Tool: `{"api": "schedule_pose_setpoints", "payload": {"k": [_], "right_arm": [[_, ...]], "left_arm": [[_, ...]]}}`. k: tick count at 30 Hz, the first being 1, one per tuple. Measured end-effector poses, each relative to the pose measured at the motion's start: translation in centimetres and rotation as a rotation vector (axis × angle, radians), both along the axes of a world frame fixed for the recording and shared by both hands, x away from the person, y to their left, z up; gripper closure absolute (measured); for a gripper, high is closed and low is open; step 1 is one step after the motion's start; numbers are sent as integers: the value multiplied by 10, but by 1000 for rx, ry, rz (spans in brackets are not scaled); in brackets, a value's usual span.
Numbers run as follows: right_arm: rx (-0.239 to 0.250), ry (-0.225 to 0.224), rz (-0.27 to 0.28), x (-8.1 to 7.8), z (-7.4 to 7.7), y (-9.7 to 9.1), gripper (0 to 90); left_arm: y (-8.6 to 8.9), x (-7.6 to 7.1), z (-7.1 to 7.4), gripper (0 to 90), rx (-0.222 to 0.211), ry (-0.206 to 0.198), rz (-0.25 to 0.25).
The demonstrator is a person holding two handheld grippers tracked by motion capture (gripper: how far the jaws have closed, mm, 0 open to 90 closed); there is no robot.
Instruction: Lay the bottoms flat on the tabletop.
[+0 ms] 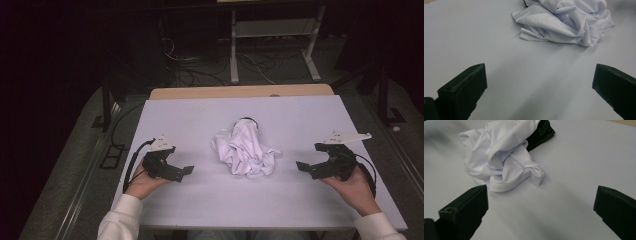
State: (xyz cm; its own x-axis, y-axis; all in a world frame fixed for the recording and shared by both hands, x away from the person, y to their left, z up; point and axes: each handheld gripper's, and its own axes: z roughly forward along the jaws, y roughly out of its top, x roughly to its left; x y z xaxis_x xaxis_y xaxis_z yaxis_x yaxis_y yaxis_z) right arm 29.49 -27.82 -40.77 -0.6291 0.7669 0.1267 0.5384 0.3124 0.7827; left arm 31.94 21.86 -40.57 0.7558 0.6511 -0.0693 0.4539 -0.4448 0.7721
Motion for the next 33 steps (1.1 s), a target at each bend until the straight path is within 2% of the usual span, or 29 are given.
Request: {"api": "schedule_pose_setpoints", "payload": {"k": [8,17,20,23,33], "right_arm": [[-4,6,7,8,2,5,0],[-5,5,23,15,5,11,0],[-7,3,31,19,6,15,0],[-8,11,34,22,6,19,0],[-4,19,51,34,4,31,0]], "left_arm": [[-3,10,6,0,-12,-10,3],[-12,21,10,0,2,-16,-6],[-15,24,12,0,11,-35,-15],[-17,28,14,0,-2,-41,-15],[-25,42,15,0,-5,-38,-14]]}}
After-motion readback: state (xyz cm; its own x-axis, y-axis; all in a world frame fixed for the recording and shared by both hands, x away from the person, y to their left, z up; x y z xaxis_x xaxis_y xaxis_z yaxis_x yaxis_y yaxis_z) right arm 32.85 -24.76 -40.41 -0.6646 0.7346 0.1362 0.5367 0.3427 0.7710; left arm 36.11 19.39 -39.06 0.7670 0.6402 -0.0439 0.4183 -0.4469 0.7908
